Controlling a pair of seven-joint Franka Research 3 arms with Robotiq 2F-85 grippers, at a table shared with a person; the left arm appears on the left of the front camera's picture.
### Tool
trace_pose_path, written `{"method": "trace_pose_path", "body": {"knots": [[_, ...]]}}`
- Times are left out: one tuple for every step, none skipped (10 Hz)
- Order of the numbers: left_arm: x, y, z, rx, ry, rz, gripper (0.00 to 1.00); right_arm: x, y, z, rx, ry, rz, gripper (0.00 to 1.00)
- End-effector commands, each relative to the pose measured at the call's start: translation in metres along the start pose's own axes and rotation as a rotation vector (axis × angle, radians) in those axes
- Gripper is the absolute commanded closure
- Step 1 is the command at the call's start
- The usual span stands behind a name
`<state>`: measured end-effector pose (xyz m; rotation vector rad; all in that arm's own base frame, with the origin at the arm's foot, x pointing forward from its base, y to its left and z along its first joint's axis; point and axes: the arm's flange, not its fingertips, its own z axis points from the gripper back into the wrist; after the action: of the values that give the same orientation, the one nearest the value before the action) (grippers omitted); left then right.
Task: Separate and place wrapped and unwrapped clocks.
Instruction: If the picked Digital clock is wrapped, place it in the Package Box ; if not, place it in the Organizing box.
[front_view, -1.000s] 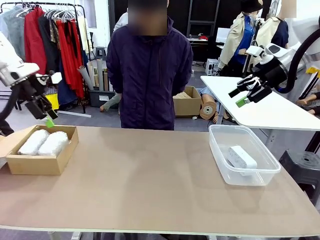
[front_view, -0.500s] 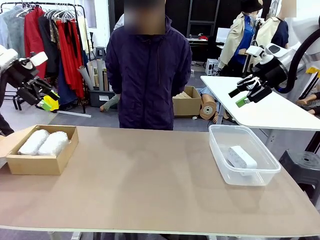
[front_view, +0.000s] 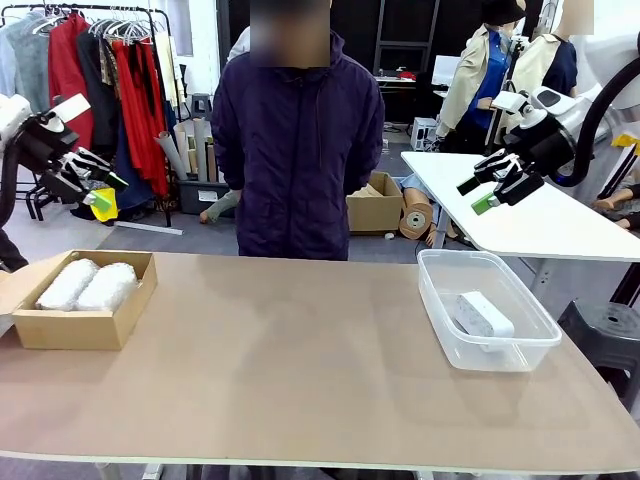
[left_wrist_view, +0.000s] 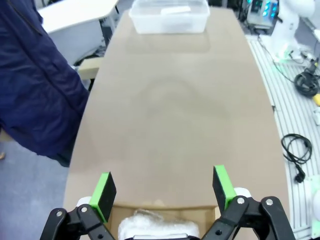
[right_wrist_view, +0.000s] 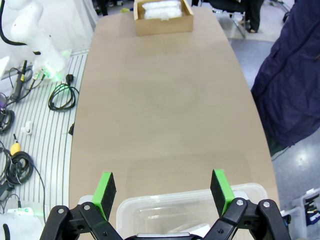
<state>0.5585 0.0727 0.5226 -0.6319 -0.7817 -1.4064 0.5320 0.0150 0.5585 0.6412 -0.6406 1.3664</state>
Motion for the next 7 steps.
{"method": "trace_pose_path", "body": {"knots": [[0.0051,0.0036,0.0047,0.006,-0.066,-0.034,0.0,0.0017,0.0003,0.001,0.002,-0.002,0.003,0.0],[0.0048,0.0037,0.007,-0.016,-0.076,-0.03,0.0,0.0017,0.0003,0.001,0.002,-0.002,0.003,0.0],[0.0038,0.0028,0.0066,-0.01,-0.11,0.005,0.0,0.0017,0.0003,0.001,0.002,-0.002,0.003,0.0],[0.0052,0.0004,0.0009,0.002,-0.037,-0.007,0.0,0.0017,0.0003,0.001,0.002,-0.002,0.003,0.0],[0.0052,0.0004,0.0009,0.002,-0.037,-0.007,0.0,0.0017,0.0003,0.001,0.002,-0.002,0.003,0.0],[0.0052,0.0004,0.0009,0.002,-0.037,-0.007,0.0,0.0017,0.0003,0.001,0.002,-0.002,0.003,0.0],[0.0052,0.0004,0.0009,0.002,-0.037,-0.007,0.0,0.0017,0.0003,0.001,0.002,-0.002,0.003,0.0]]}}
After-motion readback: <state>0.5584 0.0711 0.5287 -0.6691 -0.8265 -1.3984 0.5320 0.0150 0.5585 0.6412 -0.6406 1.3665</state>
